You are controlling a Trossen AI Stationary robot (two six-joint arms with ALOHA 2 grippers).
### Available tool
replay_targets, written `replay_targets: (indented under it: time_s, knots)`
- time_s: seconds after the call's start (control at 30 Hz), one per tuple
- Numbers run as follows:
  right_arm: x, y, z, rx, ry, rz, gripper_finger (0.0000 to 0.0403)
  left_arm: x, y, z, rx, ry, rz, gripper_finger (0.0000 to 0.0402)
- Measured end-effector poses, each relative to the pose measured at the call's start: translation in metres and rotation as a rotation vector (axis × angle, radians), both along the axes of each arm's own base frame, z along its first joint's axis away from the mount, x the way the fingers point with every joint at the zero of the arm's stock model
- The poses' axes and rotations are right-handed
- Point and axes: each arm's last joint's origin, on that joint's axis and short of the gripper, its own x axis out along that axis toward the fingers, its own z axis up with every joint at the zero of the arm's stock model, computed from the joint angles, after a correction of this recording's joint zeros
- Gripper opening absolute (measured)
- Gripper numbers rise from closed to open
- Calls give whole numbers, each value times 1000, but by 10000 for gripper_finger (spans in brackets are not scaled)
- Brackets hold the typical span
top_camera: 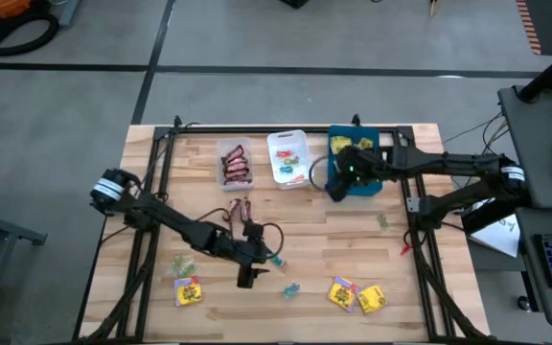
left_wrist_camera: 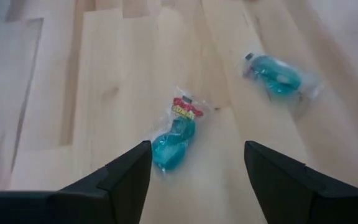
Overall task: Sort candy
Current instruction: Put the top blue jelly candy into the white bin
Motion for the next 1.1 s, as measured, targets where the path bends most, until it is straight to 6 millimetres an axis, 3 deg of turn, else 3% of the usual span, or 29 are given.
replay_targets:
  time_s: [0.27, 0.6, 0.8, 1.1]
  knots:
    - [5, 43, 0, 19, -15, 90, 201, 21, -5, -12, 119, 3, -67, 257]
    - [4, 84, 0, 17, -34, 154, 201, 28, 8, -30, 189, 47, -39, 247]
    - [1, 100, 0, -2, -49, 164, 201, 29, 7, -36, 189, 54, -38, 213]
    - [-3, 113, -1, -45, -62, 168, 201, 28, 7, -33, 199, 54, -64, 118]
